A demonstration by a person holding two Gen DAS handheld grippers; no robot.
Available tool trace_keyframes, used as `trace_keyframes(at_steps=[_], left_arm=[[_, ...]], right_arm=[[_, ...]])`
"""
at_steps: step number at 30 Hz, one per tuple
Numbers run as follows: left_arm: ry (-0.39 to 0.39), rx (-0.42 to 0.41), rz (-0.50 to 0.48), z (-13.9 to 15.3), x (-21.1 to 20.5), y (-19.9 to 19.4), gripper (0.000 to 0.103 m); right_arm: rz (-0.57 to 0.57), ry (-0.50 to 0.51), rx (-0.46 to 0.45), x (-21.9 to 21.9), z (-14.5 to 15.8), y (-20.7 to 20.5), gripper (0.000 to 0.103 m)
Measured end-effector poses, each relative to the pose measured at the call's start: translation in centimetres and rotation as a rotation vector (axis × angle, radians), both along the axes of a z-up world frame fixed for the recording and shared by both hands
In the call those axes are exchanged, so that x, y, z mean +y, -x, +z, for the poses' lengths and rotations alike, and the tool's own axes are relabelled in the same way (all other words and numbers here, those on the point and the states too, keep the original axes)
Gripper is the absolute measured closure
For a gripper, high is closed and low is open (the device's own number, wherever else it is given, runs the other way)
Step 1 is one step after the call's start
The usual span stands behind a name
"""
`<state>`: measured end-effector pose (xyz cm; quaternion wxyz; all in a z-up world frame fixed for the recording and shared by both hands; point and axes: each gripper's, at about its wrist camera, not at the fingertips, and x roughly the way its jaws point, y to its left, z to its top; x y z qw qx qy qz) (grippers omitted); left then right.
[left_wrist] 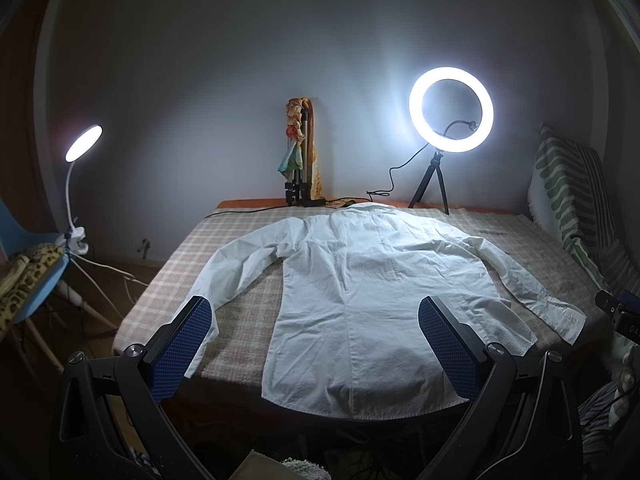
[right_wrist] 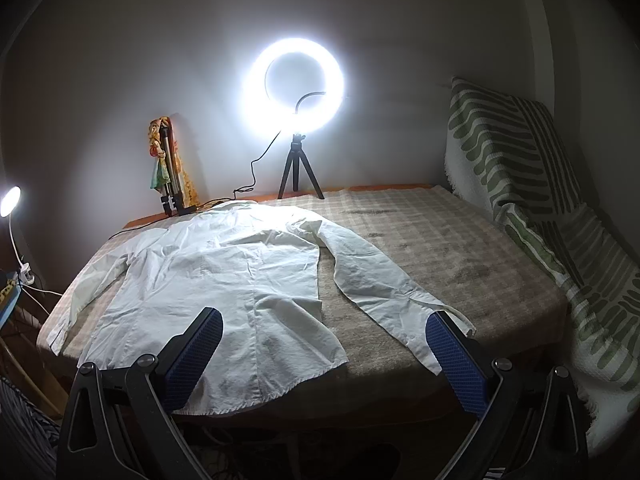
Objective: Fold small clothes
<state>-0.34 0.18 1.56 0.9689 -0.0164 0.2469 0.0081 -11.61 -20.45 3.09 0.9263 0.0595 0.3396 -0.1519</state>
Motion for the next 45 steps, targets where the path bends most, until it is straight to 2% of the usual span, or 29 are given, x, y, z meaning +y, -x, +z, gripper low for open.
trace_keyframes(at_steps=[12, 19, 23, 27, 29, 31, 35, 37, 39, 41, 45], left_arm=[[0.004, 0.032, 0.01, -0.8, 1.1, -1.1, 0.0], [0.046, 0.033, 0.0, -0.9, 4.3, -2.8, 0.0], [0.067, 0.026, -0.02, -0.8, 6.7, -3.8, 0.001], [0.047, 0.036, 0.029, -1.2, 9.3, -5.2, 0.012], [0.075, 0.053, 0.038, -1.6, 10.8, -6.0, 0.019], [0.119, 0.08, 0.043, -2.1, 12.6, -6.9, 0.02], [0.148, 0.116, 0.071, -3.1, 15.7, -8.1, 0.029], [0.188, 0.142, 0.089, -3.8, 17.7, -8.8, 0.033], [0.229, 0.169, 0.104, -4.6, 19.5, -9.5, 0.048], [0.263, 0.202, 0.121, -5.7, 21.3, -10.2, 0.052], [0.32, 0.276, 0.156, -8.5, 24.2, -11.4, 0.073]], right_arm=[[0.006, -0.001, 0.004, 0.0, -0.2, -0.9, 0.0], [0.02, -0.003, 0.009, 0.6, -0.2, -2.8, 0.0], [0.07, -0.001, -0.004, 1.6, 0.3, -4.6, 0.001], [0.131, -0.033, -0.018, 2.8, 0.8, -7.2, 0.004], [0.156, -0.05, -0.017, 3.3, 0.9, -8.8, 0.006], [0.188, -0.083, -0.012, 3.8, 0.8, -10.3, 0.006], [0.251, -0.133, -0.036, 4.8, 0.7, -13.1, 0.008], [0.278, -0.136, -0.03, 5.7, 0.6, -14.6, 0.015], [0.309, -0.157, -0.012, 6.6, 0.4, -16.2, 0.016], [0.332, -0.181, 0.003, 7.3, 0.1, -17.5, 0.016], [0.38, -0.168, 0.033, 9.2, -0.7, -20.0, 0.018]])
